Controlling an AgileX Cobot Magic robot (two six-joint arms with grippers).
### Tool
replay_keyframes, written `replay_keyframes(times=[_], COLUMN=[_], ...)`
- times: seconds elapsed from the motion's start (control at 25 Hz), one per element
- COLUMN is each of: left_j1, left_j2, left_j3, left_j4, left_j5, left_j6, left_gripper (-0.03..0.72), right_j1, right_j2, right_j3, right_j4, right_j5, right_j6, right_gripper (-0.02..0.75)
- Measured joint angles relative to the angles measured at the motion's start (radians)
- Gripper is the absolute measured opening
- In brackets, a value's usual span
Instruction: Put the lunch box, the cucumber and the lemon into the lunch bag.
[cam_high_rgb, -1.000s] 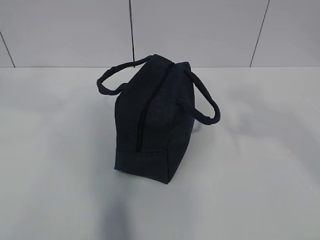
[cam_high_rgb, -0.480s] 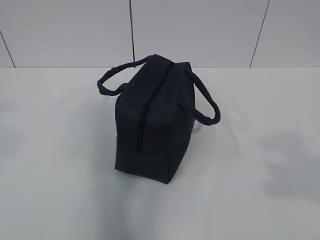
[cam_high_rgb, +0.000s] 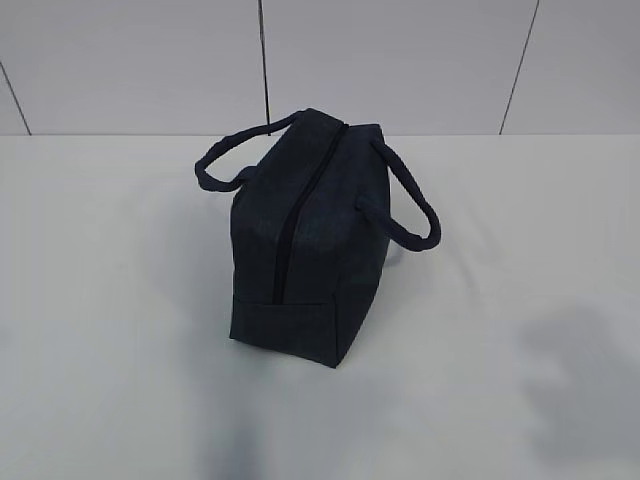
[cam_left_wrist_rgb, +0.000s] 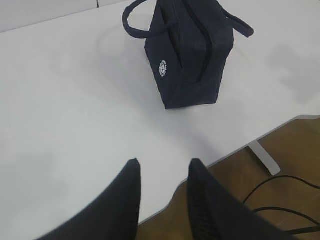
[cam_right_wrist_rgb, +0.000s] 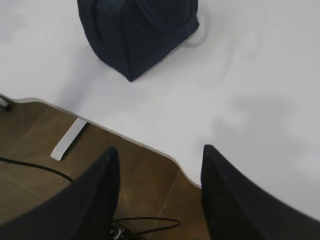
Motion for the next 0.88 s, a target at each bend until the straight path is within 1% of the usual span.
replay_keyframes(times=[0.12,0.36,0.52,0.6,0.72,0.88], left_j1=[0.0,0.0,0.0,0.0,0.0,0.0], left_j2=[-0.084,-0.25,-0.358,-0.366,-0.366,-0.366], left_j3=[0.072,0.212,0.303,0.341,0.361,0.371], left_j4=[0.0,0.002,0.004,-0.003,-0.01,0.014], left_j5=[-0.017,-0.038,-0.046,-0.052,-0.059,-0.073], left_j6=[0.0,0.0,0.0,0.0,0.0,0.0], left_gripper=[0.229,0.229,0.229,0.229,0.229,0.229], right_j1=[0.0,0.0,0.0,0.0,0.0,0.0], right_j2=[-0.021,-0.12,-0.177,-0.198,-0.224,-0.237], right_j3=[0.05,0.168,0.221,0.243,0.271,0.275], right_j4=[0.017,-0.025,-0.041,-0.059,-0.07,-0.07], right_j5=[-0.011,-0.095,-0.114,-0.114,-0.116,-0.122], right_j6=[-0.024,-0.001,0.007,0.007,0.007,0.007], right_gripper=[0.396,0.395,0.395,0.396,0.396,0.396])
